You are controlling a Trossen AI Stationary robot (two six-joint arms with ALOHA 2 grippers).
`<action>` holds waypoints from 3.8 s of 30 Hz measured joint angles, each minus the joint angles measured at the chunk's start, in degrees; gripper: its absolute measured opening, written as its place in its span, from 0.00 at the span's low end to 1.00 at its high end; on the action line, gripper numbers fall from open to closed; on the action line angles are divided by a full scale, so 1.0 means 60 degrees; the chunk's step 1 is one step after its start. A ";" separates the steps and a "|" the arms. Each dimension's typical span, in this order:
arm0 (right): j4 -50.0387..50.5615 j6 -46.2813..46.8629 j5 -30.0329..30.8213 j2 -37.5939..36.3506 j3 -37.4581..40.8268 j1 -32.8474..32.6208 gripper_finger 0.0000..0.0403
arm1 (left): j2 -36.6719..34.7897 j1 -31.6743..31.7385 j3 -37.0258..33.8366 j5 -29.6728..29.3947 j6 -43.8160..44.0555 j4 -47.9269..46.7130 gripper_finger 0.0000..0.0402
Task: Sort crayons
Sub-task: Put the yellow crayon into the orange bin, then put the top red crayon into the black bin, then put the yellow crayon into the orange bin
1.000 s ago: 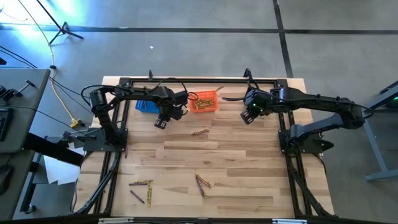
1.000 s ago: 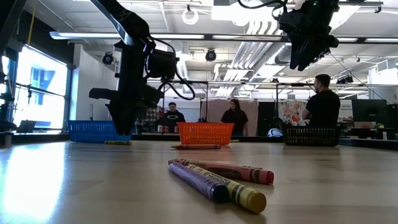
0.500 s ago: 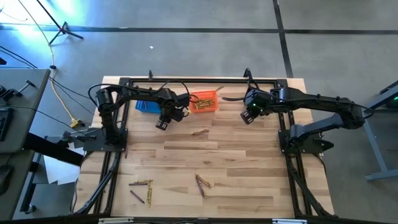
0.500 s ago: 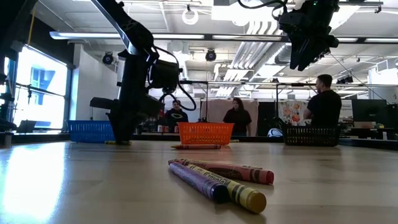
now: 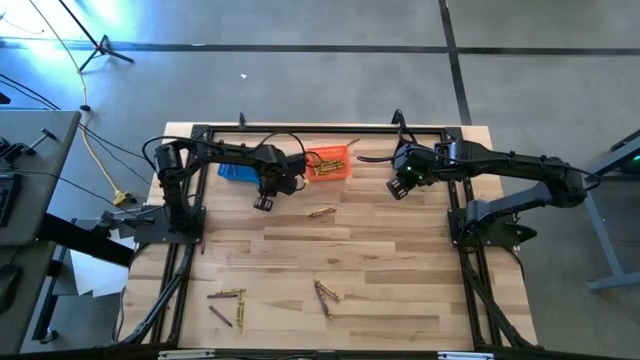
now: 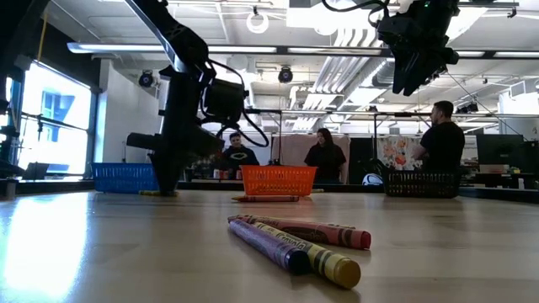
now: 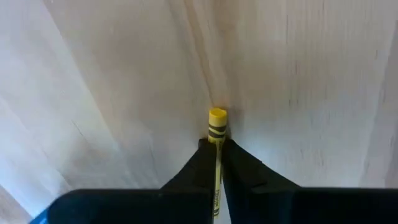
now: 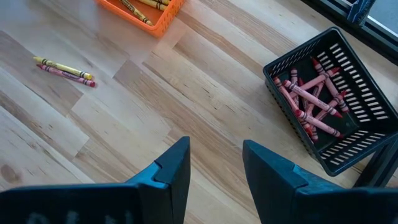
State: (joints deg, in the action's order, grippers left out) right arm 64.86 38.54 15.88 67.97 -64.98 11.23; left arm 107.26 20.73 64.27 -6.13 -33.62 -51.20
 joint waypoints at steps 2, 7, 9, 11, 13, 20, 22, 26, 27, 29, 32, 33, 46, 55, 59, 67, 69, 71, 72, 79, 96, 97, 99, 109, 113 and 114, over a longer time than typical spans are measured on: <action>-0.0001 0.0003 0.0000 0.0003 0.0002 0.0003 0.33 | -0.0047 -0.0130 0.0076 0.0136 0.0304 -0.0049 0.01; -0.0004 0.0002 0.0001 0.0000 -0.0002 0.0001 0.33 | -0.0424 -0.0392 0.0976 0.0385 0.1119 -0.0487 0.00; -0.0004 0.0002 0.0002 -0.0001 0.0002 0.0000 0.33 | -0.0588 -0.0405 0.1373 0.0292 0.1335 -0.0494 0.00; -0.0007 0.0002 0.0000 0.0003 0.0000 0.0002 0.33 | -0.0731 -0.0416 0.1842 0.0304 0.1516 -0.0492 0.00; -0.0008 0.0003 0.0000 0.0000 0.0002 0.0000 0.33 | -0.0836 -0.0416 0.2334 0.0294 0.1583 -0.0302 0.00; -0.0022 0.0000 0.0000 0.0003 0.0002 -0.0001 0.33 | -0.0846 -0.0107 0.3129 0.0186 0.1583 0.2457 0.01; -0.0022 0.0003 0.0000 0.0003 -0.0002 0.0002 0.33 | -0.0824 0.0018 0.3129 0.0415 0.1588 0.3282 0.01; -0.0022 0.0000 0.0000 0.0003 0.0000 0.0001 0.33 | -0.0516 0.0216 0.3129 0.0489 0.1983 0.4350 0.02; -0.0022 0.0002 0.0000 0.0003 -0.0001 -0.0001 0.33 | -0.0396 0.0274 0.3129 0.0492 0.2296 0.4544 0.02; -0.0021 0.0001 0.0000 0.0003 0.0000 0.0000 0.33 | -0.0172 0.0393 0.3129 0.0526 0.3031 0.4754 0.05; -0.0022 0.0003 0.0000 0.0003 0.0001 -0.0001 0.33 | 0.0136 0.0512 0.3126 0.0625 0.3758 0.4769 0.09; -0.0022 0.0001 0.0000 0.0003 -0.0002 0.0000 0.33 | 0.0230 0.0512 0.3126 0.0626 0.3825 0.4774 0.11; -0.0033 0.0001 0.0000 0.0003 -0.0002 0.0000 0.33 | 0.0013 0.0035 0.3123 0.1463 0.3815 0.3487 0.21; -0.0036 0.0004 0.0000 -0.0001 0.0002 -0.0001 0.33 | -0.0124 -0.1176 0.2940 0.2366 0.2959 0.0829 0.18; -0.0051 0.0001 0.0000 0.0000 0.0002 -0.0001 0.33 | -0.0105 -0.1732 0.2374 0.2223 0.3479 0.1611 0.17; -0.0066 0.0002 0.0001 -0.0001 0.0000 0.0001 0.33 | -0.0098 -0.2276 0.1645 0.1327 0.4635 0.2864 0.17; -0.0066 0.0000 0.0002 -0.0001 -0.0001 0.0001 0.33 | -0.0097 -0.2331 0.1455 0.1323 0.5013 0.3194 0.17; -0.0067 0.0001 0.0000 -0.0001 0.0001 0.0001 0.33 | -0.0102 -0.2389 0.1245 0.1316 0.5211 0.3577 0.17; -0.0066 0.0001 0.0000 -0.0001 0.0000 0.0003 0.33 | -0.0099 -0.2419 0.1110 0.1292 0.5248 0.3731 0.17; -0.0072 0.0001 0.0000 -0.0001 -0.0001 0.0000 0.33 | 0.0044 -0.2494 0.0843 0.1183 0.5537 0.4304 0.17; -0.0130 0.0002 0.0000 0.0003 0.0002 -0.0001 0.33 | 0.0711 -0.2765 0.0841 0.0784 0.6001 0.4824 0.17; -0.0142 0.0000 0.0000 0.0003 0.0002 0.0003 0.33 | 0.0809 -0.2765 0.0841 0.0784 0.6064 0.4936 0.17; -0.0180 0.0000 0.0000 -0.0002 0.0002 -0.0001 0.33 | 0.0968 -0.2787 0.0841 0.0796 0.6229 0.5199 0.17; -0.0312 0.0004 0.0000 -0.0001 0.0001 0.0003 0.33 | 0.1228 -0.3035 0.1173 0.0890 0.6586 0.5230 0.17; -0.0312 0.0002 0.0000 0.0002 0.0002 0.0001 0.33 | 0.1224 -0.3015 0.1383 0.0620 0.6406 0.5070 0.17; -0.0315 0.0004 0.0000 0.0003 0.0002 0.0000 0.33 | 0.1224 -0.2992 0.1487 0.0556 0.6300 0.4929 0.17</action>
State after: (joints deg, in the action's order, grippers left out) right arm 62.97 38.57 15.88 67.99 -64.97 11.23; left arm 114.61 2.78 73.19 -2.80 4.18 -21.63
